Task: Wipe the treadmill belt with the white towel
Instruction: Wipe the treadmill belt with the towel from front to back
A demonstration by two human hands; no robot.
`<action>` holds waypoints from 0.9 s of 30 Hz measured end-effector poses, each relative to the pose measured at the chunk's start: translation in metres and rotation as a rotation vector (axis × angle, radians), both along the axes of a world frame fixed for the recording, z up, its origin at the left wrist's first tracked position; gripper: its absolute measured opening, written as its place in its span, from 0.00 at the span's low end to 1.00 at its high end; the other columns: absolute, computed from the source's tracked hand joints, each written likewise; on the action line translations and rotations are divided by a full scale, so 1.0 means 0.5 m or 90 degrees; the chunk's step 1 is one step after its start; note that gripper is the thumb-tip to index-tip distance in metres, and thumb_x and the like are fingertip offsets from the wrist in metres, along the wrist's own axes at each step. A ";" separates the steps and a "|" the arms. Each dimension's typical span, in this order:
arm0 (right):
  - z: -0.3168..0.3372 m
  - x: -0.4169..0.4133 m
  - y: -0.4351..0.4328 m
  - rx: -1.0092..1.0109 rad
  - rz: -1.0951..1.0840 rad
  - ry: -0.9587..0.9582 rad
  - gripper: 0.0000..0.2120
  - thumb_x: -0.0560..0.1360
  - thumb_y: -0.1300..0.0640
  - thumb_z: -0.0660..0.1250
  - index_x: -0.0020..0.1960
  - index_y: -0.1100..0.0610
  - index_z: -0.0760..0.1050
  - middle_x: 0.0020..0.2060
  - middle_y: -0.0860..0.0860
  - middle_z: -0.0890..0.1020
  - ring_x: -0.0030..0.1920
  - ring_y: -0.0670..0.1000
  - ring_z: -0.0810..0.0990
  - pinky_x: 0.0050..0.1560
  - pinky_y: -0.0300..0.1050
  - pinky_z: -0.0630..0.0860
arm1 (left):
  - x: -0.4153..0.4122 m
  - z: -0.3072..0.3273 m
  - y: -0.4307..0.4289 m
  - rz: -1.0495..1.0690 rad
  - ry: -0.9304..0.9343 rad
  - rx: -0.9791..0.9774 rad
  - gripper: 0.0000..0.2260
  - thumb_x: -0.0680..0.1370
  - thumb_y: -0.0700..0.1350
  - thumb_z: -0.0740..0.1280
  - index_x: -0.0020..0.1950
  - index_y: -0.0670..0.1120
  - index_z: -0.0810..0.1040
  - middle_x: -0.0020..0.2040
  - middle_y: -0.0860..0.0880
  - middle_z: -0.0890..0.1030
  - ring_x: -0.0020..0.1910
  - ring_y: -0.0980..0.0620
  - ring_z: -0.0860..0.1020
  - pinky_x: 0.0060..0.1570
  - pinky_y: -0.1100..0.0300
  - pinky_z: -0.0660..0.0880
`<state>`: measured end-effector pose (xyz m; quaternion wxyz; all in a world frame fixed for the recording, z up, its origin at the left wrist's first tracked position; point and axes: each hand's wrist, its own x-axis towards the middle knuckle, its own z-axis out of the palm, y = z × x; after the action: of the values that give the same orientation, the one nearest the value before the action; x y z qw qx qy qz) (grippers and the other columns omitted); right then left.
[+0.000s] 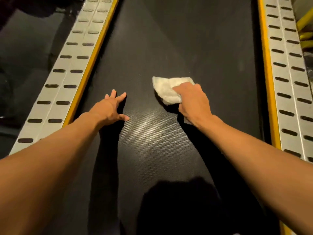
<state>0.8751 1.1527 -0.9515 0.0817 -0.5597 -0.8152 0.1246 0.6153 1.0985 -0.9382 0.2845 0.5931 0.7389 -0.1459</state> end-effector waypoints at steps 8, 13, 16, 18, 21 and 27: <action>-0.010 -0.043 -0.167 -0.156 0.237 0.106 0.24 0.68 0.65 0.60 0.59 0.47 0.77 0.58 0.46 0.78 0.56 0.53 0.72 0.54 0.45 0.69 | 0.006 -0.005 0.003 0.005 0.017 -0.026 0.42 0.75 0.54 0.69 0.79 0.56 0.44 0.79 0.46 0.40 0.78 0.42 0.46 0.72 0.43 0.57; 0.067 -0.025 -0.054 -0.424 -0.041 0.375 0.16 0.67 0.64 0.71 0.48 0.45 0.77 0.40 0.43 0.80 0.38 0.42 0.76 0.36 0.29 0.71 | -0.002 -0.005 -0.001 0.013 -0.018 0.003 0.42 0.74 0.53 0.71 0.79 0.56 0.46 0.79 0.46 0.41 0.78 0.42 0.46 0.73 0.43 0.55; 0.067 0.023 0.020 -0.253 -0.092 0.220 0.26 0.68 0.54 0.73 0.64 0.48 0.72 0.59 0.50 0.77 0.57 0.50 0.76 0.58 0.41 0.71 | -0.002 -0.006 0.002 0.011 -0.017 -0.004 0.43 0.74 0.53 0.71 0.79 0.56 0.46 0.79 0.46 0.41 0.78 0.42 0.46 0.73 0.43 0.55; 0.049 0.027 0.026 -0.081 -0.119 0.248 0.24 0.71 0.48 0.66 0.66 0.50 0.71 0.62 0.52 0.75 0.62 0.53 0.73 0.64 0.51 0.68 | -0.002 -0.007 0.004 0.011 -0.018 -0.007 0.43 0.74 0.53 0.71 0.79 0.55 0.46 0.79 0.46 0.41 0.78 0.41 0.46 0.73 0.42 0.55; -0.002 -0.008 -0.009 -0.100 0.021 0.113 0.30 0.71 0.35 0.58 0.69 0.48 0.68 0.70 0.52 0.69 0.71 0.56 0.65 0.69 0.56 0.62 | -0.002 -0.008 0.005 0.013 -0.015 -0.014 0.43 0.74 0.53 0.71 0.79 0.56 0.46 0.79 0.46 0.41 0.78 0.41 0.45 0.73 0.41 0.55; -0.050 -0.030 -0.081 -0.078 0.144 0.032 0.27 0.70 0.59 0.66 0.69 0.51 0.69 0.69 0.51 0.70 0.67 0.58 0.67 0.63 0.54 0.60 | 0.001 -0.002 0.004 0.005 -0.001 -0.018 0.43 0.74 0.53 0.71 0.79 0.55 0.45 0.79 0.45 0.41 0.78 0.41 0.46 0.72 0.41 0.54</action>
<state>0.8599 1.1119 -0.9766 0.0533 -0.4646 -0.8619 0.1963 0.6156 1.1007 -0.9391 0.2939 0.5864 0.7387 -0.1550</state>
